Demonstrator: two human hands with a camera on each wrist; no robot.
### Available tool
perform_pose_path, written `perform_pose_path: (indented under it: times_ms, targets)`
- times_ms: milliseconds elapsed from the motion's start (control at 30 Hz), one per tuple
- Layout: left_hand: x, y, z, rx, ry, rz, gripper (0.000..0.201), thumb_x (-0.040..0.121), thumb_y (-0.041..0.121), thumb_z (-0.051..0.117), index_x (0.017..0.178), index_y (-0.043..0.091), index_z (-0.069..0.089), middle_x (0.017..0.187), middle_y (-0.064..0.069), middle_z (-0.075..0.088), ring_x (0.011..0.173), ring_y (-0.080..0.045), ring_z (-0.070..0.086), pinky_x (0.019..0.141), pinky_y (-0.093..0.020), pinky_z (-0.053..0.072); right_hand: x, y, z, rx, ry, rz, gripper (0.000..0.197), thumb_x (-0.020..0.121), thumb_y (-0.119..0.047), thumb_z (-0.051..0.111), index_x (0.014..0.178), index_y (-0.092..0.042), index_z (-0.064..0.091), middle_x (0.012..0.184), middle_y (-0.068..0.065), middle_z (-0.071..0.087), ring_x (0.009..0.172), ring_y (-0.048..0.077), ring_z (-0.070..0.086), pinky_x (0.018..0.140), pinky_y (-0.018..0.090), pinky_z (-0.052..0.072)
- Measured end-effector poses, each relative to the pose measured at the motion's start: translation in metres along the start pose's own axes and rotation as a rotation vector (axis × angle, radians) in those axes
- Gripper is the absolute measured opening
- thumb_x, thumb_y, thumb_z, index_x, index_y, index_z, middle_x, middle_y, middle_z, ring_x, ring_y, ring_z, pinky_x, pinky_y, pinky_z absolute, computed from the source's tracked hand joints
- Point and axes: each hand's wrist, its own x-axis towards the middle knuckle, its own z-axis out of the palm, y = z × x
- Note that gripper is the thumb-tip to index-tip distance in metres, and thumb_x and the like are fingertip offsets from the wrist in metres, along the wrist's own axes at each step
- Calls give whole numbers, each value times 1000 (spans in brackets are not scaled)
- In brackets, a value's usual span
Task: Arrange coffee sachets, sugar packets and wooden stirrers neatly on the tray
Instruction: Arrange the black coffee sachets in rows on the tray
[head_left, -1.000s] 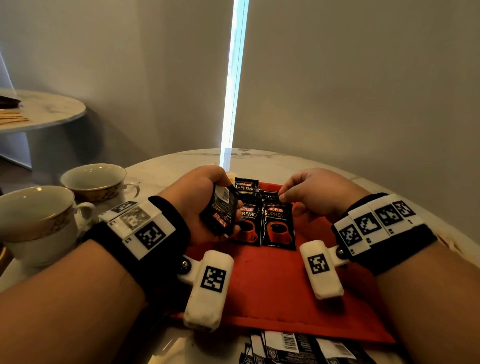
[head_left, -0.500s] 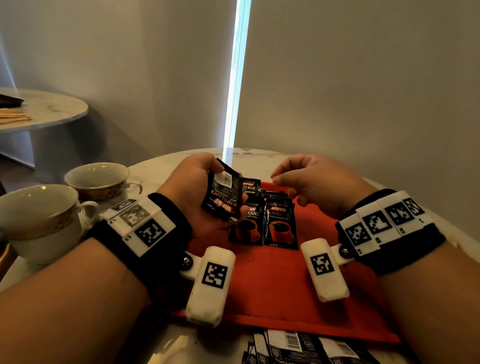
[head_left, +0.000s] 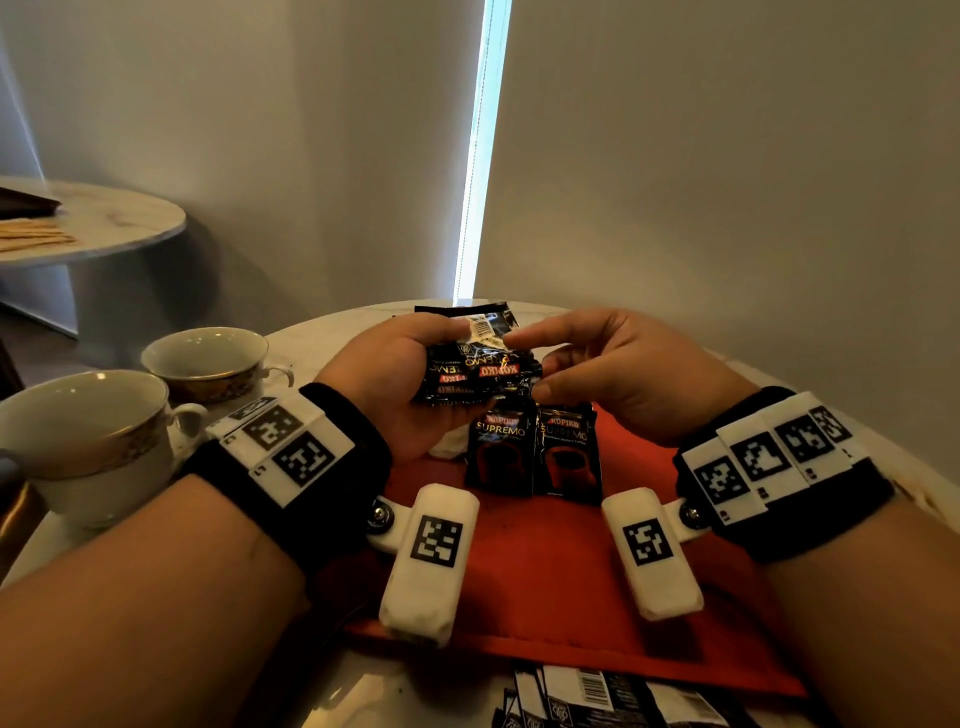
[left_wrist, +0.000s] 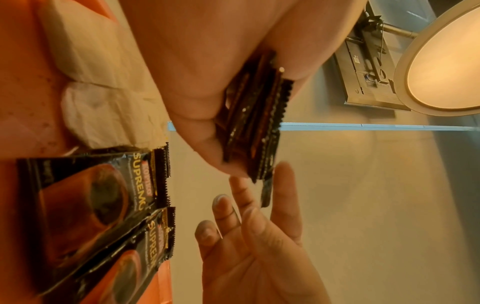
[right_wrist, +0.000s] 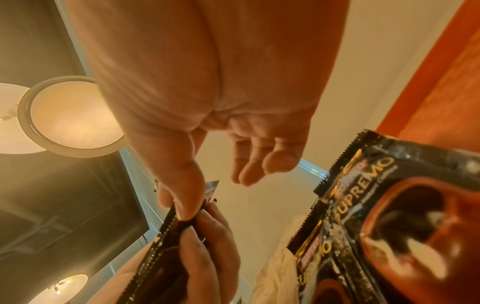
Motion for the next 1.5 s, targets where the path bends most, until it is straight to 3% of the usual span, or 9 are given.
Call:
perform_pose_path:
  times_ms: [200, 400, 567, 700, 833, 1000, 1167, 1333, 1500]
  targets:
    - [1, 0, -1, -3, -25, -19, 25, 100, 17, 46, 118, 5, 58, 81, -12, 73, 63, -23, 72, 59, -30, 55, -1, 0, 5, -80, 49, -58, 34, 69, -12, 78, 97, -31, 81, 96, 35, 59, 88, 38, 58, 93, 62, 50]
    - [3, -2, -3, -56, -27, -66, 36, 98, 28, 49, 125, 7, 59, 98, -13, 68, 78, -27, 69, 65, -36, 56, -1, -1, 6, -184, 194, -106, 21, 94, -19, 67, 91, -36, 80, 85, -9, 74, 71, 6, 57, 78, 39, 47]
    - [3, -3, -3, -35, -83, -149, 30, 96, 31, 52, 115, 7, 56, 90, -16, 69, 65, -29, 71, 55, -35, 56, 1, -3, 7, -149, 475, -195, 19, 99, -22, 60, 89, -30, 74, 81, 2, 65, 69, 20, 53, 67, 38, 48]
    - [3, -3, -4, -51, -30, -98, 20, 90, 9, 43, 108, 7, 52, 88, -15, 64, 67, -26, 69, 57, -35, 56, 5, -3, 1, -30, 620, -185, 15, 99, -23, 60, 86, -22, 69, 79, 3, 70, 67, 21, 61, 58, 33, 51]
    - [7, -2, -6, -113, -7, -16, 36, 90, 0, 40, 120, 12, 56, 99, -13, 63, 80, -23, 63, 62, -34, 53, 6, -2, 2, 150, 526, -29, 7, 96, -16, 64, 90, -14, 68, 84, 8, 76, 78, 27, 74, 65, 39, 61]
    - [1, -8, -1, 25, -122, 12, 48, 84, 15, 74, 127, 6, 57, 93, -13, 63, 66, -21, 63, 49, -31, 52, 8, -1, 12, 177, 408, -6, 3, 92, -9, 66, 92, -8, 69, 82, 10, 75, 74, 24, 73, 62, 32, 59]
    - [-3, -6, 2, 32, -117, 49, 37, 90, -4, 59, 123, 11, 60, 103, -29, 64, 57, -34, 66, 35, -32, 47, 4, -4, 16, 107, 230, -5, 7, 88, -10, 70, 94, -11, 72, 85, 7, 74, 76, 22, 70, 61, 32, 55]
    - [1, -5, -1, 45, -84, 84, 35, 84, -3, 65, 116, 11, 64, 101, -25, 70, 80, -41, 71, 62, -46, 61, 2, -5, 16, 50, 176, 18, 13, 80, -4, 75, 88, -13, 72, 89, 11, 74, 82, 30, 67, 63, 35, 49]
    - [4, -5, -3, 46, -89, 54, 21, 86, 2, 67, 103, 13, 64, 91, -18, 70, 77, -38, 71, 65, -47, 58, 2, -7, 19, 86, 145, 147, 13, 68, -10, 77, 73, -10, 65, 76, 12, 68, 73, 27, 64, 63, 34, 51]
